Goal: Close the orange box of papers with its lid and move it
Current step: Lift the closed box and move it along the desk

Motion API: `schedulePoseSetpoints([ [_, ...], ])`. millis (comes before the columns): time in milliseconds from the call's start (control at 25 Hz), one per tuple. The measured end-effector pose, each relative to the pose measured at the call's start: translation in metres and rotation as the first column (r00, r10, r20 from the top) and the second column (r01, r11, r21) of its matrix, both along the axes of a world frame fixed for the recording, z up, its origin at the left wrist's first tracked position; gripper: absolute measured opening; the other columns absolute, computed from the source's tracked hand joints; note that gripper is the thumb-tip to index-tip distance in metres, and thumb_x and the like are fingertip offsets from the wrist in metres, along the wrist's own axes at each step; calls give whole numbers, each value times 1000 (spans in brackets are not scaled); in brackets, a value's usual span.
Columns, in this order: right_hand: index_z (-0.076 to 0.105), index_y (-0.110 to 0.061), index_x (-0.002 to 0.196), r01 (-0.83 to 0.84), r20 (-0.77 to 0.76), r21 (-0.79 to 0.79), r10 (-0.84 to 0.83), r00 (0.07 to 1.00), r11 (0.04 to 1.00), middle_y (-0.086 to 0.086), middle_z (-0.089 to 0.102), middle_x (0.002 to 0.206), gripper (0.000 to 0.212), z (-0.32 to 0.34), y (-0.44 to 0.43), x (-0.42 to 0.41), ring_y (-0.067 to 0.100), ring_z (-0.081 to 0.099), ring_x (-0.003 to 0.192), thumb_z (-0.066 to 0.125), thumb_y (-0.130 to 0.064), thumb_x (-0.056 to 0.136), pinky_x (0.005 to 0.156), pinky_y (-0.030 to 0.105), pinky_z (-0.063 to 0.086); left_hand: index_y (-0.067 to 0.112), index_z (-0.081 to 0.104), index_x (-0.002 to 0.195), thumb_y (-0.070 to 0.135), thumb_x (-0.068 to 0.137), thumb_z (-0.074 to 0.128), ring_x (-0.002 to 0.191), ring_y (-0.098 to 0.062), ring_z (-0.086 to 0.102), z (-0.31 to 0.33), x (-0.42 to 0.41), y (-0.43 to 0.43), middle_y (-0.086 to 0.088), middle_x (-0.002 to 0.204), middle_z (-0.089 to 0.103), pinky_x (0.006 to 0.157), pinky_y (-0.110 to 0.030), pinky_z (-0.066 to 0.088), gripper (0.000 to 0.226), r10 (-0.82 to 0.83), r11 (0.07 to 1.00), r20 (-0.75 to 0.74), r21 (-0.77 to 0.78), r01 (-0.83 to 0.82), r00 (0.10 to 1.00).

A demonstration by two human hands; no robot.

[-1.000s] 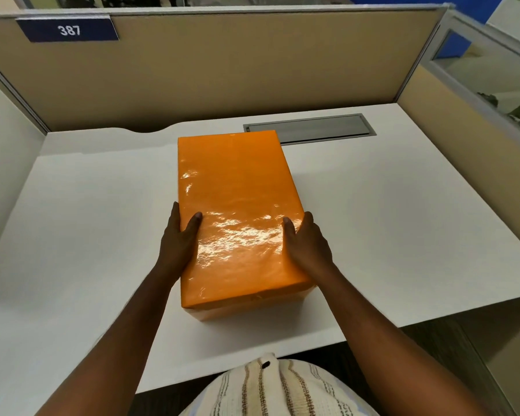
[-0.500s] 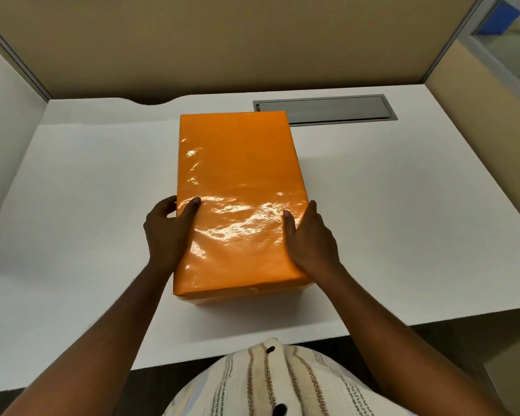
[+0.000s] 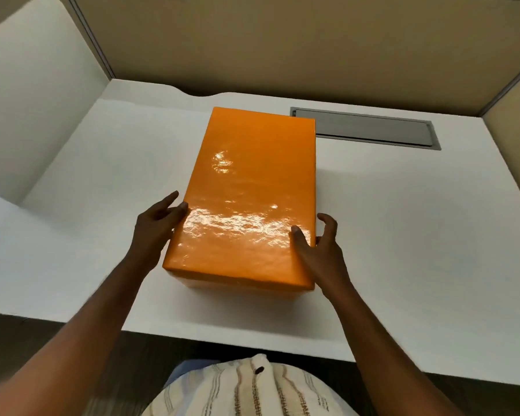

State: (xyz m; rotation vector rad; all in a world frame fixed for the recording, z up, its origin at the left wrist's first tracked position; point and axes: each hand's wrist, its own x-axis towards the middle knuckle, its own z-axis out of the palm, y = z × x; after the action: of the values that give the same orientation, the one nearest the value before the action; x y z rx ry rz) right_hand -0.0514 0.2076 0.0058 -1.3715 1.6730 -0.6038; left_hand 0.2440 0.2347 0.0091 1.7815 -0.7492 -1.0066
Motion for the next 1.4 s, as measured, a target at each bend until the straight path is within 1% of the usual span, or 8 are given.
schedulePoseSetpoints([
  [80,16,-46,137,-42,82,-6,42,996,999,7,45,142,63,-3,11,-6,31,53,118,51,-57,85,90,46,51,32,58,131,34,85,68,107,-19,63,-1,-6,22,2,125,63,77,-32,53,47,23,999,-97,-22,-25,995],
  [200,5,-55,139,-65,178,8,63,982,998,2,30,153,73,-6,23,-8,30,41,133,50,-59,82,96,53,48,38,51,135,34,83,68,112,-22,62,-4,-15,36,-3,133,60,95,-45,51,55,-12,1000,-153,-6,11,988],
  [360,0,-53,142,-92,16,-139,95,995,986,-3,12,159,79,-4,-8,-10,27,24,142,43,-67,78,108,52,32,46,30,145,52,84,61,137,-27,40,5,-11,7,-2,155,35,106,-53,36,69,-111,994,239,31,106,965],
  [480,4,-34,149,-180,-214,-232,130,968,956,1,2,160,72,0,-72,5,28,14,145,41,-54,91,112,48,24,35,27,148,54,89,53,141,-27,33,13,-2,-50,-3,157,31,110,-52,31,68,-249,963,361,-9,270,899],
  [640,5,-17,150,-178,-207,-163,143,968,970,7,5,160,70,4,-136,26,30,13,145,39,-44,96,114,46,19,26,21,152,47,94,49,139,-34,36,15,-1,-112,-9,156,32,112,-49,31,68,-367,930,319,96,356,874],
  [960,6,-23,150,-81,-289,-150,34,957,985,5,15,159,66,-12,-148,37,31,24,142,34,-48,96,110,49,27,31,13,152,46,96,44,131,-32,48,-12,7,-124,-9,150,43,108,-46,37,66,-394,908,308,-15,418,866],
  [1120,8,-25,150,-60,-322,-148,9,947,987,5,19,158,65,-13,-150,38,32,27,141,36,-48,96,109,50,28,31,19,152,44,95,48,130,-26,49,-17,6,-127,-5,147,46,106,-41,39,65,-349,922,256,-80,380,901],
  [1400,11,-24,149,-25,-249,-142,-11,969,990,7,24,156,66,-9,-149,38,32,33,137,43,-44,95,106,47,33,28,43,141,55,85,58,125,-23,52,-15,6,-119,-3,139,54,104,-48,44,64,-184,973,288,-82,215,940],
])
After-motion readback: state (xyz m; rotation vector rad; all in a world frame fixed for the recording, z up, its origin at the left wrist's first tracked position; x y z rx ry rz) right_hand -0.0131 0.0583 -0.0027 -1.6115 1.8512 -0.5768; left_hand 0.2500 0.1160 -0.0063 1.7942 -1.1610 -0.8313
